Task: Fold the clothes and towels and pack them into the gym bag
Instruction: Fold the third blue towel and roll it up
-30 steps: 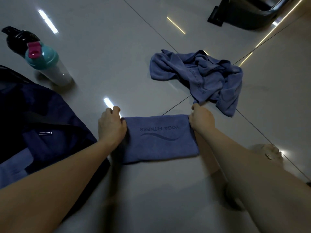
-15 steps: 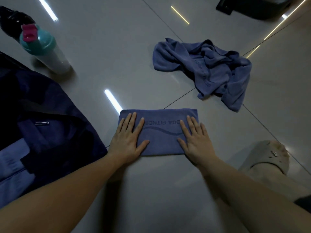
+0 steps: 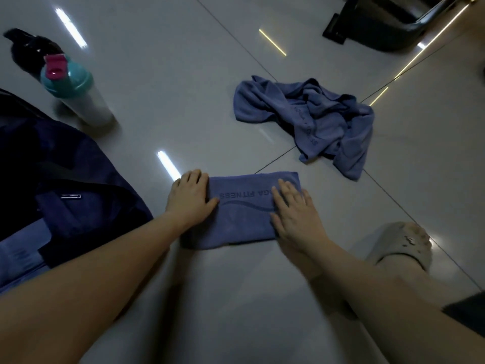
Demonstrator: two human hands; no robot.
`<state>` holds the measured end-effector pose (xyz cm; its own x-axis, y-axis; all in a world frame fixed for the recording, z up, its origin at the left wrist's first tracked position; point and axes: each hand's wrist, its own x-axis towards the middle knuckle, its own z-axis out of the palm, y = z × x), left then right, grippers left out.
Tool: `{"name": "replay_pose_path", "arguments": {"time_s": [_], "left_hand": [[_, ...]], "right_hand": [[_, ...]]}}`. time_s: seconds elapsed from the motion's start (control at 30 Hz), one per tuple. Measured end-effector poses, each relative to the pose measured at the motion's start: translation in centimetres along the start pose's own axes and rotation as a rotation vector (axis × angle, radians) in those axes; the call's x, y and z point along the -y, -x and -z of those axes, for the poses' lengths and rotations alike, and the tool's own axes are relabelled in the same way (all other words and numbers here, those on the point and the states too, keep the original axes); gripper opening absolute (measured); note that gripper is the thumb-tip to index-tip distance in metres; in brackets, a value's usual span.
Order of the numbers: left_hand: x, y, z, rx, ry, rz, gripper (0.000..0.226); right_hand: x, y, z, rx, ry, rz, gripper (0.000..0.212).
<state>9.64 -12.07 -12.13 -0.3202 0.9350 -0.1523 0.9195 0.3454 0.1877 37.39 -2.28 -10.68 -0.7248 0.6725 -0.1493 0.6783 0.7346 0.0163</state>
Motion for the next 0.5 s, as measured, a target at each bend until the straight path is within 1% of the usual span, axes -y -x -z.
{"name": "replay_pose_path", "arguments": {"time_s": [0.07,0.13,0.17,0.27,0.3,0.33,0.4,0.47,0.5], "left_hand": [[0.1,-0.2,0.5,0.035,-0.007,0.003,0.067],[0.1,-0.4,1.4,0.065,0.010,0.030,0.066],[0.1,-0.5,1.7,0.086,0.036,0.056,0.062],[0.3,-0.1,2.5,0.206,0.105,0.158,0.040],[0.6,0.0,2.6,0.258,0.104,0.190,0.037],[0.8,0.3,2.8,0.318,0.096,0.223,0.038],[0.6,1.2,3.7,0.462,0.088,0.281,0.051],[0.3,2.3,4.1,0.598,0.101,0.327,0.062],[0.1,2.9,4.1,0.662,0.143,0.358,0.063]], "right_hand": [[2.7,0.8,-0.1,-0.111,0.017,0.178,0.060],[5.8,1.6,-0.5,-0.083,0.004,0.352,0.058],[7.1,2.0,-0.7,-0.040,-0.007,0.401,0.057],[8.9,3.1,-1.2,0.137,-0.031,0.417,0.056],[8.9,3.5,-1.2,0.150,-0.023,0.406,0.057],[8.5,4.0,-1.4,0.139,-0.016,0.404,0.056],[7.3,4.9,-1.3,0.119,-0.004,0.437,0.054],[5.8,5.7,-1.0,0.083,-0.013,0.472,0.047],[5.3,6.1,-0.6,0.061,-0.049,0.464,0.041]]}}
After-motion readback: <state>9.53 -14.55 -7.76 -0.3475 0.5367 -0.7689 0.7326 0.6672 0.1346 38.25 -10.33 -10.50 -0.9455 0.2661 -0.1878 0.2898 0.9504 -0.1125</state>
